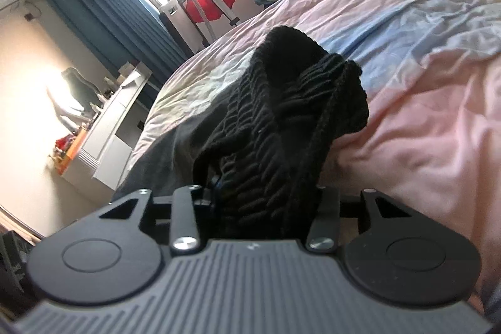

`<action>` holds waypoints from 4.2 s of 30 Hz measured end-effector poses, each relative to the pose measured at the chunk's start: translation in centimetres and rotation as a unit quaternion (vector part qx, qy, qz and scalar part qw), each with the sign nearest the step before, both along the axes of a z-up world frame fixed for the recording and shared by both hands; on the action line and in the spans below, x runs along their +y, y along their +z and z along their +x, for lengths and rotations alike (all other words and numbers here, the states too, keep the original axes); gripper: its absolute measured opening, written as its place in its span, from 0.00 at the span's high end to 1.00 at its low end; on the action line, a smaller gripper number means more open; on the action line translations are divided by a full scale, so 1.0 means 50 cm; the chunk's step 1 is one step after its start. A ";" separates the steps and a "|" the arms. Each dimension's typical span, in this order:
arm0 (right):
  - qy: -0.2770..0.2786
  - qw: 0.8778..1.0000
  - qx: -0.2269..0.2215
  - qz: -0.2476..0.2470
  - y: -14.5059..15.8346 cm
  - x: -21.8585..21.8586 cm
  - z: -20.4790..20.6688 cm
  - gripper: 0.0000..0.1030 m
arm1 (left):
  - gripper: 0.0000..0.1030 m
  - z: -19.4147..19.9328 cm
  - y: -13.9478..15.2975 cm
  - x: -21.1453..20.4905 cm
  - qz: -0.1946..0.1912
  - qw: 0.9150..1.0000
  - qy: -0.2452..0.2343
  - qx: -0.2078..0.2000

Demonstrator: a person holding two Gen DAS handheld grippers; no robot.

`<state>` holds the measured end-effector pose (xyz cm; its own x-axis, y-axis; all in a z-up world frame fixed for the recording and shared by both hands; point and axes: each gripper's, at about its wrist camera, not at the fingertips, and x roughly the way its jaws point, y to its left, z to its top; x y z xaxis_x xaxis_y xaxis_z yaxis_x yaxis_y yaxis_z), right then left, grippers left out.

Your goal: Fold clothes

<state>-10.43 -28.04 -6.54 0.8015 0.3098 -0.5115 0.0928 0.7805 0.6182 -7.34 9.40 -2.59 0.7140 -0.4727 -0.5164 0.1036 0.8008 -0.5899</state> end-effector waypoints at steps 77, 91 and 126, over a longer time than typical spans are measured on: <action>-0.237 0.947 -0.095 -0.197 0.296 -0.293 -0.206 0.31 | 0.00 -0.124 0.368 -0.603 0.189 0.918 -0.224 -0.268; -0.258 0.918 -0.104 -0.284 0.200 -0.177 -0.222 0.16 | 0.00 -0.185 0.281 -0.486 0.202 0.926 -0.179 -0.265; -0.267 0.897 -0.086 -0.341 0.117 -0.107 -0.197 0.16 | 0.00 -0.168 0.172 -0.493 0.259 0.920 -0.172 -0.237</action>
<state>-20.30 -33.39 -0.70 0.8278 -0.4794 -0.2914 0.5147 0.8556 0.0544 -15.76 -15.25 6.01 0.7715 -0.4911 -0.4045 0.5510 0.8336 0.0387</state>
